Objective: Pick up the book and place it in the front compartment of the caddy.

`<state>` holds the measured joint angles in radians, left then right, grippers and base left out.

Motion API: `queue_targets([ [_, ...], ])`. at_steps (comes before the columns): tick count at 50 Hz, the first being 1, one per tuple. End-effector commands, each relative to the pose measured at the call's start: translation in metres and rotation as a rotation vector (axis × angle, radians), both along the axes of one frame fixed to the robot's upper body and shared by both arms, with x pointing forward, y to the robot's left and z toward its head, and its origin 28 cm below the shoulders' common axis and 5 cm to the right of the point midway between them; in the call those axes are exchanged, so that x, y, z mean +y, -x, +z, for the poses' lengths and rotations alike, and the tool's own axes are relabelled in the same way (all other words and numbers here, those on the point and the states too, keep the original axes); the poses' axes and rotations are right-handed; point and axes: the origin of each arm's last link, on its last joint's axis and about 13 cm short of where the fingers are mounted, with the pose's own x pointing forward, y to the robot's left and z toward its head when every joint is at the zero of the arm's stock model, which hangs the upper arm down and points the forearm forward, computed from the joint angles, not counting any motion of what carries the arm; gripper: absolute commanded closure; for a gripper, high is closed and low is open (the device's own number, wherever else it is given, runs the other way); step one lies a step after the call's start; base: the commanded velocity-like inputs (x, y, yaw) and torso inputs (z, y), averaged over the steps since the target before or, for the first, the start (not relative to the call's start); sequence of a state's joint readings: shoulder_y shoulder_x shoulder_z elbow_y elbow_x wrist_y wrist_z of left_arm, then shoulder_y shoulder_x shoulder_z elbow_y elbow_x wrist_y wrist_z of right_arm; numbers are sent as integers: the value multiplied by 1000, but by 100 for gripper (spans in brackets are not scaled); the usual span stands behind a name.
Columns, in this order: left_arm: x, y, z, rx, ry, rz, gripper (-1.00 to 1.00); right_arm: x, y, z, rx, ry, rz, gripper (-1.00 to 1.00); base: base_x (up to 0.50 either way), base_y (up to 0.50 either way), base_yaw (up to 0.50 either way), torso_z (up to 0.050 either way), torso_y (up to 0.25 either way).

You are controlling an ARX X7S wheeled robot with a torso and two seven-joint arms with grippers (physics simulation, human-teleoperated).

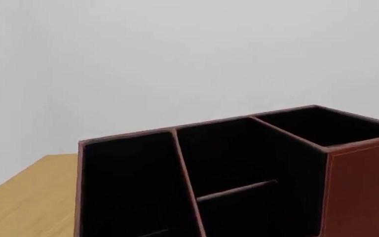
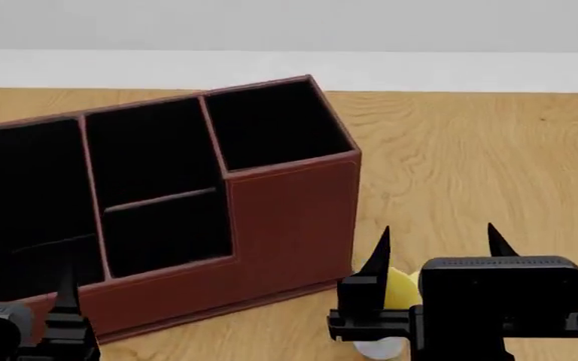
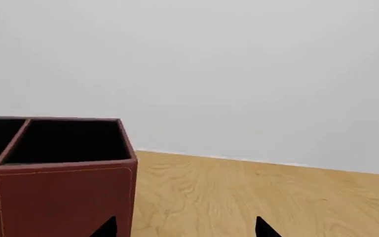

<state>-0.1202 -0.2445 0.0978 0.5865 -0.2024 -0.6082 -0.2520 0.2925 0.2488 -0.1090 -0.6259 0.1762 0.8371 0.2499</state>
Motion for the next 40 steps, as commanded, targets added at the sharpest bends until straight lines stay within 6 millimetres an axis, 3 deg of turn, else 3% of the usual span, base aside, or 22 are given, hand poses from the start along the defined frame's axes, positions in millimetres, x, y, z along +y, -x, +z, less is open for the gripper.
queue_targets([
  [1, 0, -2, 4, -6, 9, -15, -100, -3, 0, 2, -6, -11, -12, -100, 500, 0, 0, 0, 0],
  [21, 0, -1, 2, 1, 9, -17, -100, -3, 2, -2, -6, -22, -2, -100, 500, 0, 0, 0, 1],
  [30, 2, 1, 3, 15, 7, -35, -100, -2, 1, -5, 8, -27, 4, -100, -8, 0, 0, 0, 2],
  [38, 7, 6, 20, 23, -19, -98, -100, -2, 1, -5, 10, -24, 2, -100, 0, 0, 0, 0, 0],
  [40, 9, 7, 25, 26, -94, -113, -100, -2, 1, -5, 14, -22, 2, -100, 0, 0, 0, 0, 0],
])
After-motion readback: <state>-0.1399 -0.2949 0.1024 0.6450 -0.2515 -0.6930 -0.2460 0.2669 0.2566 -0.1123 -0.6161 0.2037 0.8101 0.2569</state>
